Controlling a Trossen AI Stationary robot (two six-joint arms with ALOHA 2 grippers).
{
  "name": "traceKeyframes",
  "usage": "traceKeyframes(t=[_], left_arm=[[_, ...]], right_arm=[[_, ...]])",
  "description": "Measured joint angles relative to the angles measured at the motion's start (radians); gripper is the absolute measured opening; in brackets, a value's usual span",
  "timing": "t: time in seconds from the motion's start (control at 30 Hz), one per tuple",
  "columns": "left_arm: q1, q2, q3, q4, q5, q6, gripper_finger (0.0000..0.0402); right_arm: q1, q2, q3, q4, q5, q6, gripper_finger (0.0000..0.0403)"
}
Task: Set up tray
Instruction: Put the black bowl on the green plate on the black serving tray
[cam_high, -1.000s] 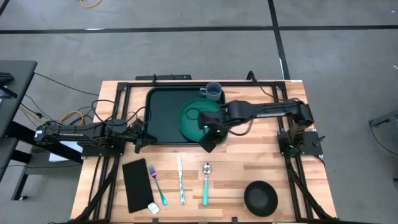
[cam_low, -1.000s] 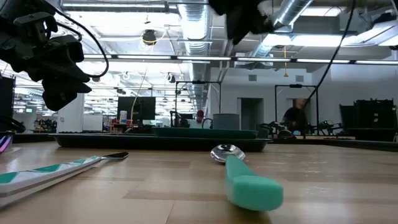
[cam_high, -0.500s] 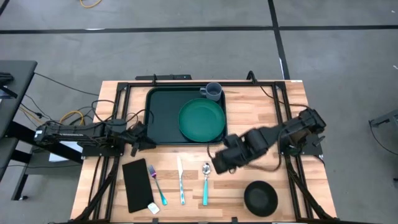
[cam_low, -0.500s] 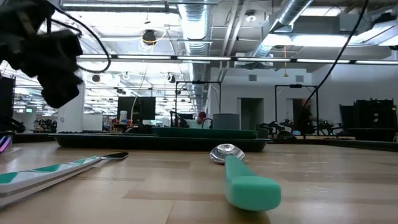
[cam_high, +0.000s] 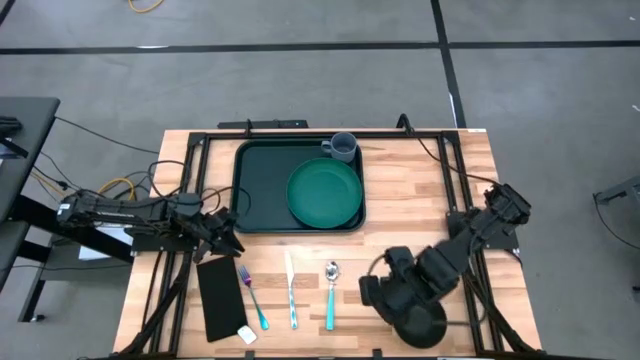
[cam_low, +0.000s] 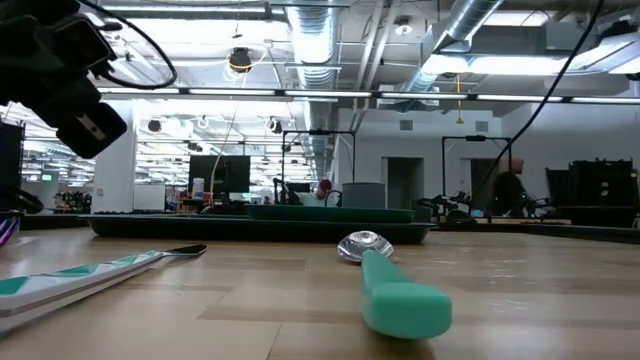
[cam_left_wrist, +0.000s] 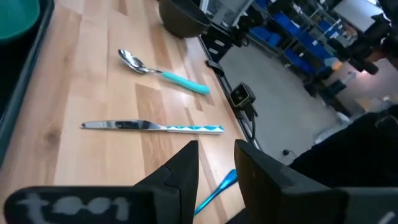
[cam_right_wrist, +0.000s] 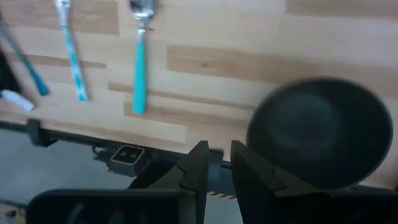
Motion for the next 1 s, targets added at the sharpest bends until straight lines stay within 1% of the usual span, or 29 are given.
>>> traceKeyframes(t=[0.13, 0.23, 0.4, 0.5, 0.63, 0.7, 0.9, 1.0], left_arm=[[-0.056, 0.0, 0.0, 0.011, -0.048, -0.009, 0.0092], [-0.093, 0.0, 0.0, 0.01, -0.078, 0.0, 0.0092], [-0.138, 0.0, 0.0, 0.006, -0.122, 0.016, 0.0092], [-0.147, 0.0, 0.0, -0.01, -0.151, 0.047, 0.0092], [-0.147, 0.0, 0.0, -0.006, -0.185, 0.047, 0.0092], [-0.147, 0.0, 0.0, -0.008, -0.184, 0.045, 0.0092], [-0.147, 0.0, 0.0, -0.008, -0.185, 0.028, 0.0092], [-0.147, 0.0, 0.0, -0.008, -0.185, 0.027, 0.0092]], right_arm=[[0.033, 0.001, -0.075, 0.062, -0.008, 0.076, 0.006], [0.033, 0.002, -0.153, 0.165, -0.013, 0.09, 0.006], [0.032, 0.002, -0.249, 0.296, -0.061, 0.134, 0.006], [0.031, 0.003, -0.271, 0.304, -0.077, 0.149, 0.006], [0.019, 0.002, -0.279, 0.233, -0.16, 0.151, 0.006], [0.019, 0.002, -0.279, 0.212, -0.168, 0.151, 0.006], [0.019, 0.004, -0.28, 0.226, -0.173, 0.153, 0.006], [0.019, 0.039, -0.295, 0.255, -0.21, 0.153, 0.006]])
